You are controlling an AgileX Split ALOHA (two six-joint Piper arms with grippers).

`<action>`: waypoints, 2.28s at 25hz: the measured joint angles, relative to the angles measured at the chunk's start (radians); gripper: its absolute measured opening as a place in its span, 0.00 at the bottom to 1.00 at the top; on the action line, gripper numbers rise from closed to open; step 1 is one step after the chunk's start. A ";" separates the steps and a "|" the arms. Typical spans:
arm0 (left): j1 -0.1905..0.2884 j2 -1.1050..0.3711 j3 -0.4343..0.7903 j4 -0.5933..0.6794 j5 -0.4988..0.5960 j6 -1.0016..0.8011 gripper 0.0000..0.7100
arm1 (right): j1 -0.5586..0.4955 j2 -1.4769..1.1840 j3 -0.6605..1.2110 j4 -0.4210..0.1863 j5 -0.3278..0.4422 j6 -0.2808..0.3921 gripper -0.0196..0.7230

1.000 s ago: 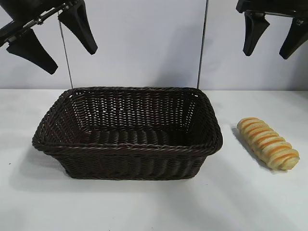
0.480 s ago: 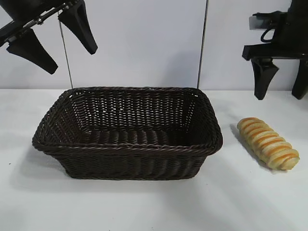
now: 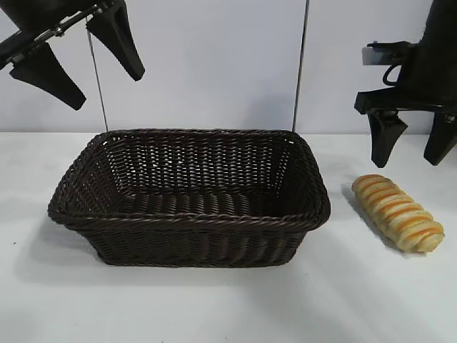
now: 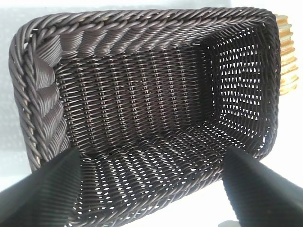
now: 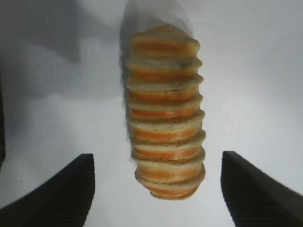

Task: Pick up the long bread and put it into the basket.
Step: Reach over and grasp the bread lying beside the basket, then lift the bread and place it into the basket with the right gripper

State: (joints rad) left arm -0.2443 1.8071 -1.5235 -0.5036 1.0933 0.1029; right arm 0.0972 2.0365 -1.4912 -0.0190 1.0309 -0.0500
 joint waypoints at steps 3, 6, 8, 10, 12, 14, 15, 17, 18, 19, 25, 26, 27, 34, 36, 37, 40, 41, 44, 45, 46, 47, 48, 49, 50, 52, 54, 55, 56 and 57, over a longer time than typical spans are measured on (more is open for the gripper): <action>0.000 0.000 0.000 0.000 0.000 0.000 0.84 | 0.000 0.029 0.001 -0.036 -0.012 0.001 0.75; 0.000 0.000 0.000 0.000 0.000 0.000 0.84 | 0.000 0.061 0.001 -0.042 -0.023 0.009 0.75; 0.000 0.000 0.000 0.000 0.000 0.000 0.84 | 0.000 0.079 0.001 -0.041 -0.036 0.012 0.75; 0.000 0.000 0.000 0.000 0.000 0.000 0.84 | 0.000 0.091 0.001 -0.032 -0.046 0.014 0.75; 0.000 0.000 0.000 0.000 0.000 0.000 0.84 | 0.000 0.094 0.001 -0.027 -0.057 0.015 0.75; 0.000 0.000 0.000 0.000 0.000 0.000 0.84 | 0.000 0.094 0.001 -0.027 -0.062 0.015 0.75; 0.000 0.000 0.000 0.000 0.000 0.000 0.84 | 0.000 0.094 0.001 -0.027 -0.063 0.016 0.75; 0.000 0.000 0.000 0.000 0.000 0.000 0.84 | 0.000 0.094 0.001 -0.025 -0.066 0.016 0.71; 0.000 0.000 0.000 0.000 0.000 0.000 0.84 | 0.000 0.094 0.001 -0.025 -0.065 0.016 0.65; 0.000 0.000 0.000 0.000 0.000 0.000 0.84 | 0.000 0.094 0.001 -0.025 -0.065 0.016 0.59; 0.000 0.000 0.000 0.000 0.000 0.000 0.84 | 0.000 0.094 0.001 -0.025 -0.071 0.036 0.34; 0.000 0.000 0.000 0.000 0.000 0.000 0.84 | 0.000 0.094 0.001 -0.025 -0.072 0.043 0.34; 0.000 0.000 0.000 0.000 0.000 0.000 0.84 | 0.000 0.094 0.001 -0.025 -0.072 0.050 0.33; 0.000 0.000 0.000 0.000 0.000 0.000 0.84 | 0.000 0.098 -0.093 -0.019 0.056 0.050 0.32; 0.000 0.000 0.000 0.000 0.000 0.000 0.84 | 0.000 0.098 -0.152 -0.010 0.118 0.050 0.32; 0.000 0.000 0.000 0.000 0.000 0.000 0.84 | 0.000 0.098 -0.187 -0.003 0.144 0.050 0.32; 0.000 0.000 0.000 0.000 0.000 0.000 0.84 | 0.000 0.098 -0.283 0.019 0.175 0.050 0.32; 0.000 0.000 0.000 0.000 0.000 0.000 0.84 | 0.000 0.094 -0.311 0.031 0.177 0.050 0.32; 0.000 0.000 0.000 0.000 0.000 0.000 0.84 | 0.000 0.070 -0.364 0.063 0.183 0.050 0.32; 0.000 0.000 0.000 0.000 0.000 0.000 0.84 | 0.000 0.056 -0.374 0.070 0.183 0.050 0.32; 0.000 0.000 0.000 0.000 0.000 0.000 0.84 | 0.000 0.040 -0.378 0.073 0.183 0.050 0.32; 0.000 0.000 0.000 0.000 0.000 0.000 0.84 | 0.000 0.025 -0.379 0.073 0.186 0.050 0.32; 0.000 0.000 0.000 0.000 0.000 0.000 0.84 | 0.000 0.009 -0.380 0.073 0.188 0.050 0.32; 0.000 0.000 0.000 0.000 0.000 0.000 0.84 | 0.000 -0.006 -0.381 0.073 0.191 0.050 0.32; 0.000 0.000 0.000 0.000 0.000 0.000 0.84 | 0.000 -0.020 -0.381 0.073 0.194 0.050 0.32; 0.000 0.000 0.000 0.000 0.000 0.000 0.84 | 0.000 -0.038 -0.383 0.079 0.201 0.050 0.32; 0.000 0.000 0.000 0.000 0.000 0.000 0.84 | 0.000 -0.053 -0.384 0.091 0.203 0.050 0.32; 0.000 0.000 0.000 0.000 0.000 0.000 0.84 | 0.000 -0.057 -0.384 0.102 0.204 0.050 0.32; 0.000 0.000 0.000 0.000 0.000 0.000 0.84 | 0.000 -0.060 -0.384 0.116 0.204 0.050 0.32; 0.000 0.000 0.000 0.000 0.000 0.000 0.84 | 0.000 -0.060 -0.384 0.129 0.204 0.050 0.32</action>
State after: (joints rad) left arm -0.2443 1.8071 -1.5235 -0.5036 1.0933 0.1029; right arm 0.0972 1.9761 -1.8751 0.1101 1.2347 0.0000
